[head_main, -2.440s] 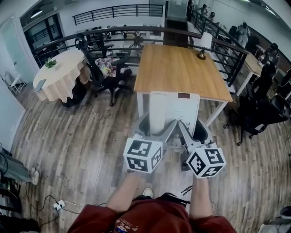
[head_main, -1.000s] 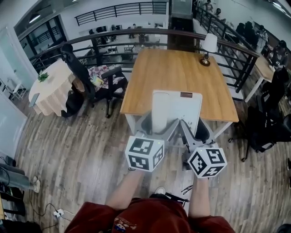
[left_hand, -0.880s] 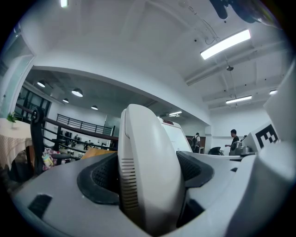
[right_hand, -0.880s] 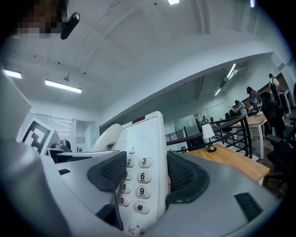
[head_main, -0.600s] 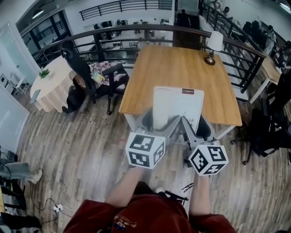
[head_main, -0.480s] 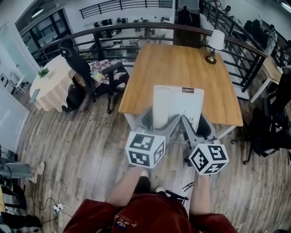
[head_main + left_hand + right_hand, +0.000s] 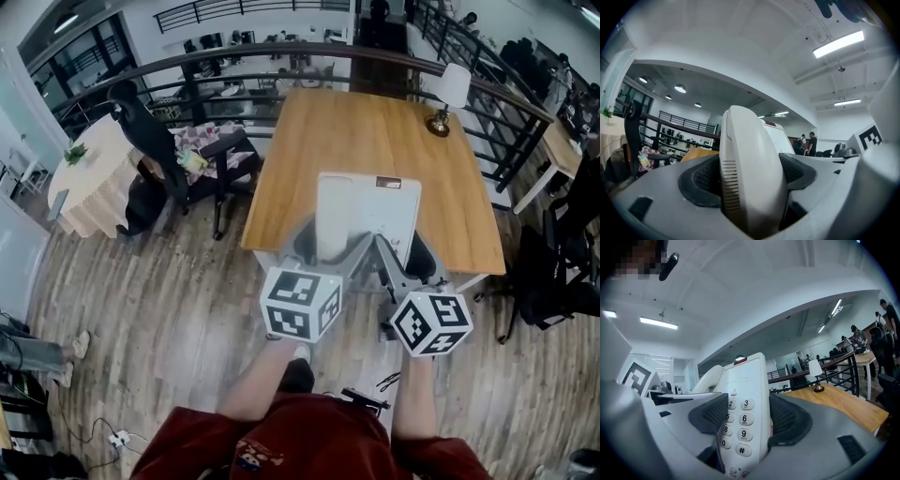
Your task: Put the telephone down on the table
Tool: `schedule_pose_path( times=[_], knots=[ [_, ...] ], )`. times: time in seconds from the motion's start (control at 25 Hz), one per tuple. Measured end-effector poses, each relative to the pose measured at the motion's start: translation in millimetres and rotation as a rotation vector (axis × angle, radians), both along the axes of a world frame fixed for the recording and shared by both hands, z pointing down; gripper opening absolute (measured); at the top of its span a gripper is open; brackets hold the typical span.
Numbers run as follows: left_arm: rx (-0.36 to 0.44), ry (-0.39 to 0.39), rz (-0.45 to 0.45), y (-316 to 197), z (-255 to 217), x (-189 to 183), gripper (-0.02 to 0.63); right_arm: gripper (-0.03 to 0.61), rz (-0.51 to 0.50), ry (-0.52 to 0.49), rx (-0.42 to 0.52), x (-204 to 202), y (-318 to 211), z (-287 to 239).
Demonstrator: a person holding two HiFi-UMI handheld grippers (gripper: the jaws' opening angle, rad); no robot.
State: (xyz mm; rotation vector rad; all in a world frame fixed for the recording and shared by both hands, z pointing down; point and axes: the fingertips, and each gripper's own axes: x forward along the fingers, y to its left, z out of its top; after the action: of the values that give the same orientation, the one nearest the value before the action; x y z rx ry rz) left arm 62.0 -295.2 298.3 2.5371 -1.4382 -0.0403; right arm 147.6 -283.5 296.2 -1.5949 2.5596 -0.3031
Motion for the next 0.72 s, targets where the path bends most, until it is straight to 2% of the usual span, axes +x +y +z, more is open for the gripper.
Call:
schedule_pose_path(
  times=[0.72],
  knots=[
    [-0.043,0.022,-0.014,-120.2,15.5,-93.7,0.394,0.284,-0.014,0.023,-0.04,-93.7,-121.2,13.3]
  ],
)
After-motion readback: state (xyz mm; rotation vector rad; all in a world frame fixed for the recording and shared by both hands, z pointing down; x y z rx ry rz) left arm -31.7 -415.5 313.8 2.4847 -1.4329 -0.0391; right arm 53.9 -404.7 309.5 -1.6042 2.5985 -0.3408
